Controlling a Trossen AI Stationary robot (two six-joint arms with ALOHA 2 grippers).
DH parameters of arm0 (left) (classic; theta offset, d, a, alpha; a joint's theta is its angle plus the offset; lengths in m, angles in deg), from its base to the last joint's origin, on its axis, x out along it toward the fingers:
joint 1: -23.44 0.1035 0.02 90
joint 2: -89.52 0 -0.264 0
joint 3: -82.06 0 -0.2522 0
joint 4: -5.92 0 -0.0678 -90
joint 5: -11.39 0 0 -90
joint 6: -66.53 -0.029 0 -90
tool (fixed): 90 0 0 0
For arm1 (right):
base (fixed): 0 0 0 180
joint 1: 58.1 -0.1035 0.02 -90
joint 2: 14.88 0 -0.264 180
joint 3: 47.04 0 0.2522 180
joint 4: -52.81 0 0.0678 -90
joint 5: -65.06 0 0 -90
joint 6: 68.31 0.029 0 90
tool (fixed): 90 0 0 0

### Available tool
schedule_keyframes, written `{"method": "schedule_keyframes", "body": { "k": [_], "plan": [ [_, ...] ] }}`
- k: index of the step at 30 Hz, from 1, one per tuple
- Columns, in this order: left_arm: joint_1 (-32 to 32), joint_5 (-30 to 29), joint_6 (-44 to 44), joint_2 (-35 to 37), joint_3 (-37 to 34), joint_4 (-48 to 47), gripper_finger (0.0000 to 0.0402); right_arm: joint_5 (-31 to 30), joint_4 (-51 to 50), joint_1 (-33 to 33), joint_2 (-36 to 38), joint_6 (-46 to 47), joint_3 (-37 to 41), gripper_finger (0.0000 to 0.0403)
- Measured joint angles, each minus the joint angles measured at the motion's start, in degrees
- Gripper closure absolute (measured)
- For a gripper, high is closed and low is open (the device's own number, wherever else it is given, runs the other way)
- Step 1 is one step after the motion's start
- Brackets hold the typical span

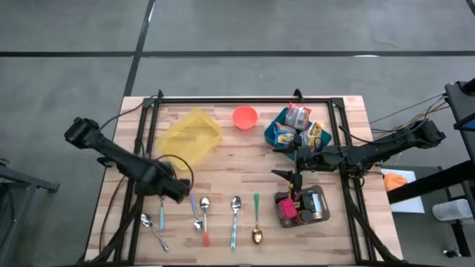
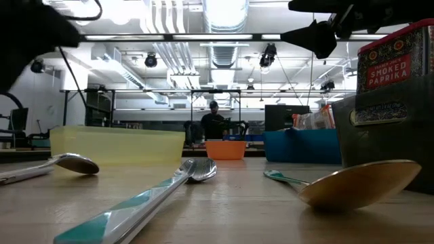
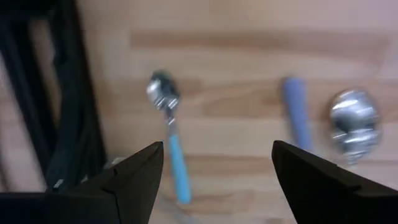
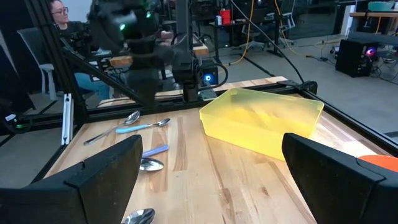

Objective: Pick & Place Food Item
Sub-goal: Put the blue spoon into the yellow bin

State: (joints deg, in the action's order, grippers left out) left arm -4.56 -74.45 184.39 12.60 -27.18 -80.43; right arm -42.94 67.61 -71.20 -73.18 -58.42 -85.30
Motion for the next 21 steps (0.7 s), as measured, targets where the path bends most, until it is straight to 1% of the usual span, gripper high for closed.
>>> {"method": "schedule_keyframes", "body": {
  "k": [3,6,9,12,21],
  "plan": [
    [-2.3,4.0,3.0,-2.7,-0.5,0.2,0.0101,0.0,0.0,0.0,0.0,0.0,0.0,0.0022],
    [-4.7,6.2,8.0,-4.4,-2.1,1.2,0.0101,0.0,0.0,0.0,0.0,0.0,0.0,0.0022],
    [-6.8,6.4,11.4,-5.1,-4.2,3.7,0.0101,0.0,0.0,0.0,0.0,0.0,0.0,0.0022],
    [-8.1,6.4,13.5,-5.1,-7.0,9.1,0.0101,0.0,0.0,0.0,0.0,0.0,0.0,0.0022],
    [-8.7,7.2,16.0,-4.9,-17.0,21.6,0.0101,0.0,0.0,0.0,0.0,0.0,0.0,0.0022]
  ]
}}
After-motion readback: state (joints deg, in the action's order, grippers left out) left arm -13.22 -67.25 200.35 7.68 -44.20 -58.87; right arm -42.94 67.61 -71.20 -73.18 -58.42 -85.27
